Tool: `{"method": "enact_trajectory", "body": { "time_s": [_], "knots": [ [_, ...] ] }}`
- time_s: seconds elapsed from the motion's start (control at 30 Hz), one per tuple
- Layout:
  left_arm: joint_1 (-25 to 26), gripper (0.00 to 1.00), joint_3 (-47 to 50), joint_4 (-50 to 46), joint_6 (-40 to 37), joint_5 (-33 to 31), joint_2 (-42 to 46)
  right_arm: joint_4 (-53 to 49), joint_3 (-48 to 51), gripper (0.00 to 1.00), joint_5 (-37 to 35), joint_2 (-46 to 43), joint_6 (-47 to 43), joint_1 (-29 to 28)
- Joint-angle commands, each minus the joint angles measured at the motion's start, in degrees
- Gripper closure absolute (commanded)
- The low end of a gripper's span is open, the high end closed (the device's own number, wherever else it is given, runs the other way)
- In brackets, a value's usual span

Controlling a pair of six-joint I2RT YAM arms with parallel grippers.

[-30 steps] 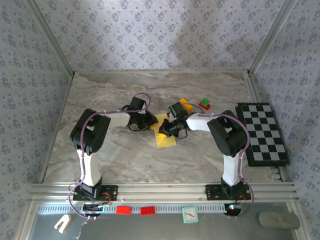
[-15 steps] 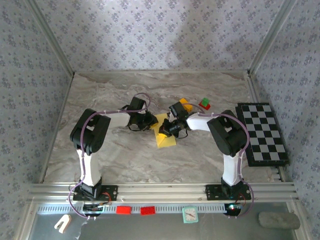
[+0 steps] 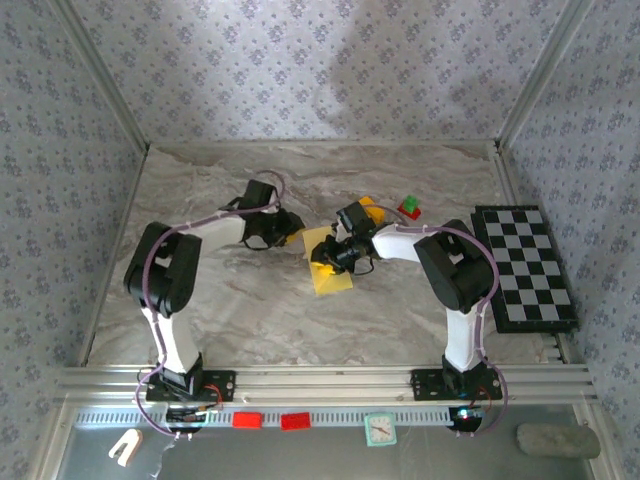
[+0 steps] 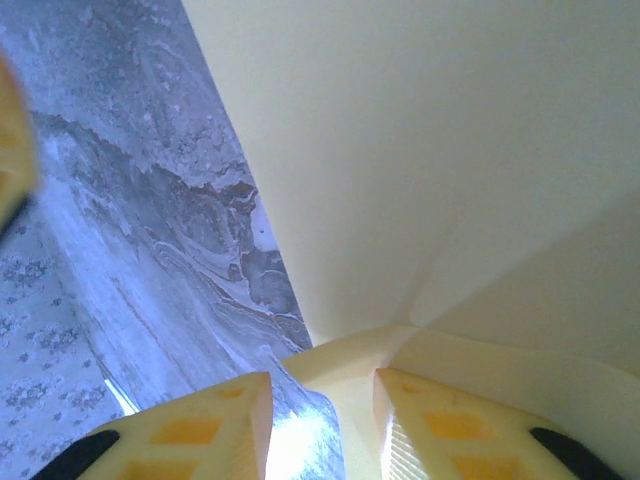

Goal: Fold a paper plane with a square sheet of paper (pick it up from the middle)
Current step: Fold the triangle a second time at the center of the table.

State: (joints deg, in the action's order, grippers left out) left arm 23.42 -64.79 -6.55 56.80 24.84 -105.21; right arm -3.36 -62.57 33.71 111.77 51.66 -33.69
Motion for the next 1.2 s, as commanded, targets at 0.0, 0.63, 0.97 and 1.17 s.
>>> {"method": "enact_trajectory", "body": {
  "time_s": [0.0, 0.63, 0.97, 1.17],
  "knots": [
    [-0.74, 0.68, -0.78, -2.11, -1.31, -1.19, 4.15, -3.21, 0.33, 0.64, -2.64, 1.92, 0.05, 0.07],
    [6.54, 0.87, 5.12, -1.17, 1.21, 2.40, 3.24, -4.76, 1.24, 0.93, -3.39, 2.23, -0.48, 0.55],
    [9.44, 0.98, 4.77, -1.64, 1.58, 2.35, 0.32, -4.76, 1.31, 1.00, -3.49, 2.23, -0.07, 0.63],
    [9.78, 1.00, 4.51, -3.84, 0.62, 0.95, -0.43, -4.61, 1.46, 1.00, -3.48, 2.21, 0.11, 0.58]
  ]
}}
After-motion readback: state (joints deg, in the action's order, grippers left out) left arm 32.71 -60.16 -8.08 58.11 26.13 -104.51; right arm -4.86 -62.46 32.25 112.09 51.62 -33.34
